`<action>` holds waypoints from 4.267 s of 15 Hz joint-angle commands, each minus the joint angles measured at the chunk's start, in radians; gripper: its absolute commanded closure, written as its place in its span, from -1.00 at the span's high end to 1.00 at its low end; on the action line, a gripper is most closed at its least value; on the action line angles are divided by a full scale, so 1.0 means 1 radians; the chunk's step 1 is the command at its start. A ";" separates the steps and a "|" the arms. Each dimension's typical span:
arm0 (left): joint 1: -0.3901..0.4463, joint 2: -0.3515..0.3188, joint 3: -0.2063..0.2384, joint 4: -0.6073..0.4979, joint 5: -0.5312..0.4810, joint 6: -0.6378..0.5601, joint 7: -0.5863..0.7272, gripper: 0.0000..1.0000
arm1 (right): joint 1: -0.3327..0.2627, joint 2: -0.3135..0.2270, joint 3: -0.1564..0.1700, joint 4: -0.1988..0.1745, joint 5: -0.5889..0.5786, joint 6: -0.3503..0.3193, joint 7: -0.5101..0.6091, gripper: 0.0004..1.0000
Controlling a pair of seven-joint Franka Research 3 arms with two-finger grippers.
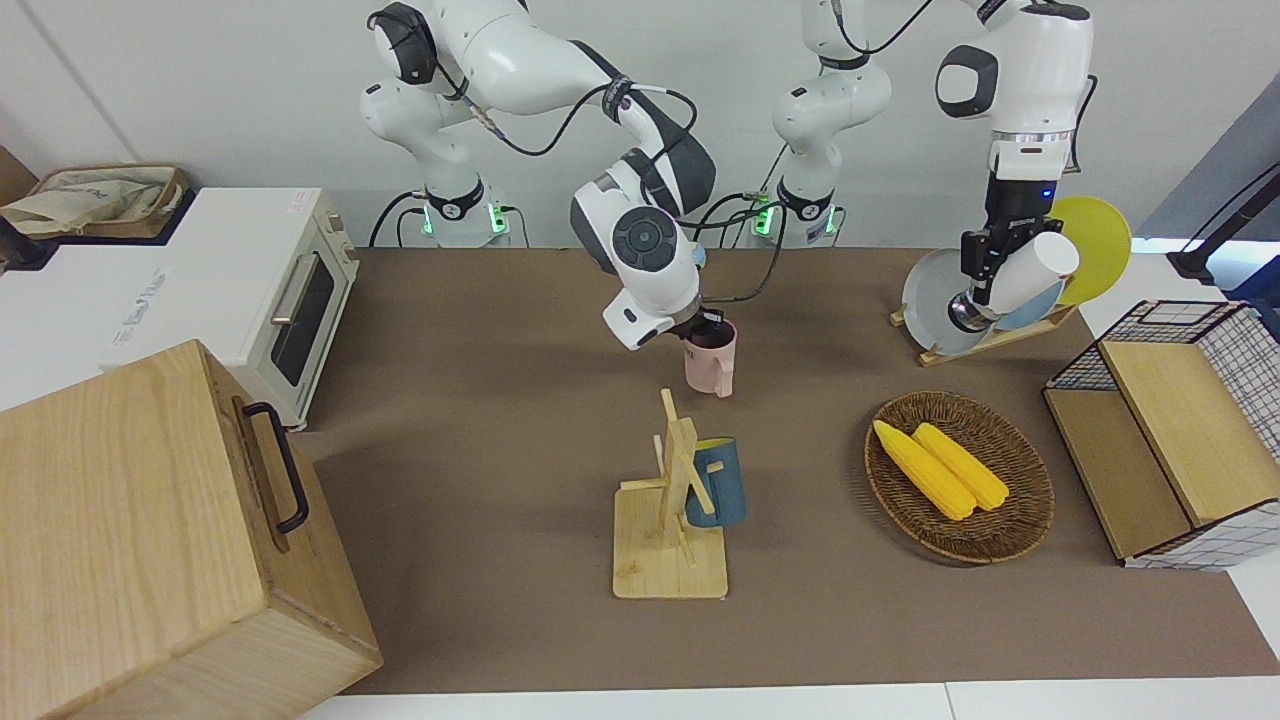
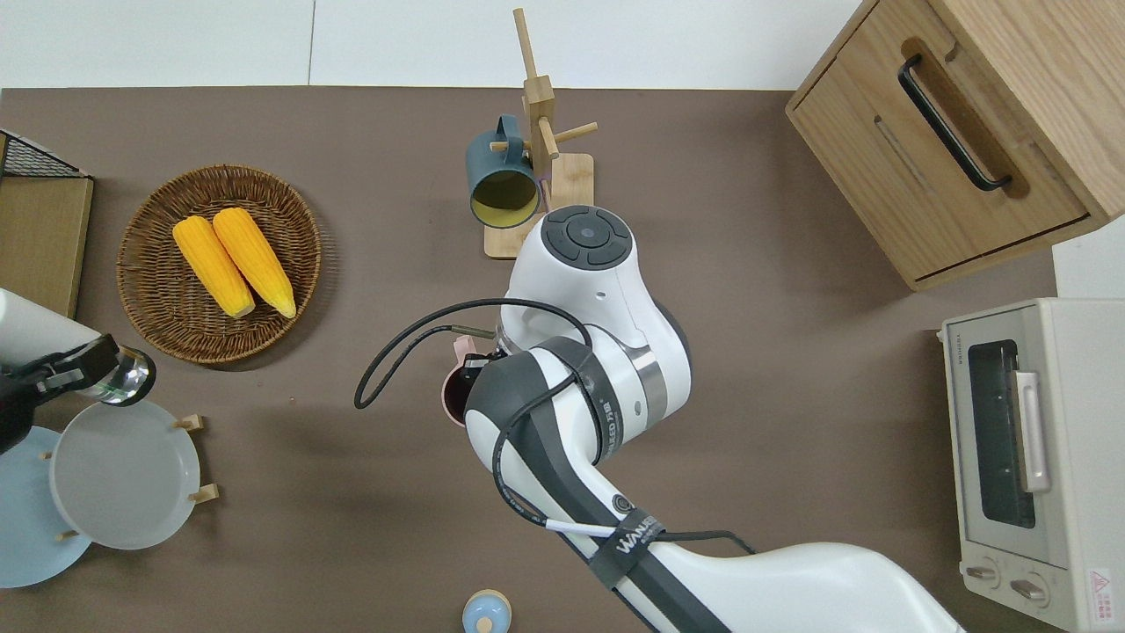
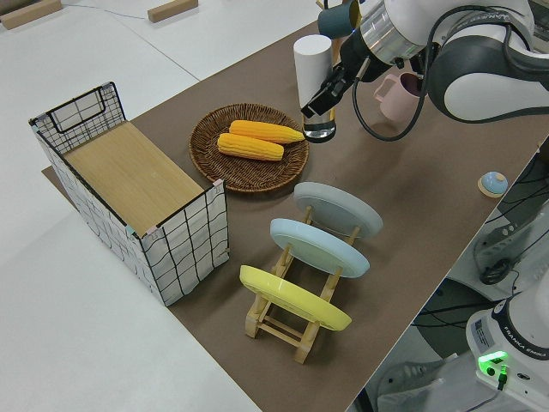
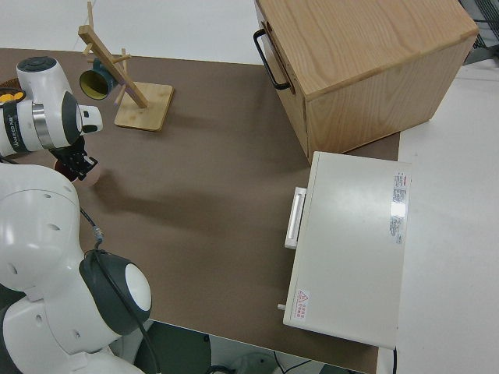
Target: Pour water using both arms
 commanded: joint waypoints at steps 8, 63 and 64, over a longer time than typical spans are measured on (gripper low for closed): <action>-0.007 -0.077 -0.141 -0.054 0.025 -0.052 -0.163 -1.00 | 0.055 0.116 0.000 0.097 0.130 0.127 0.155 -1.00; -0.380 0.083 -0.224 -0.122 -0.036 -0.070 -0.321 -1.00 | -0.520 -0.392 -0.034 0.068 -0.382 -0.257 -0.799 0.97; -0.379 0.093 -0.224 -0.111 -0.028 -0.079 -0.321 -1.00 | -0.522 -0.392 -0.035 0.068 -0.382 -0.257 -0.799 0.97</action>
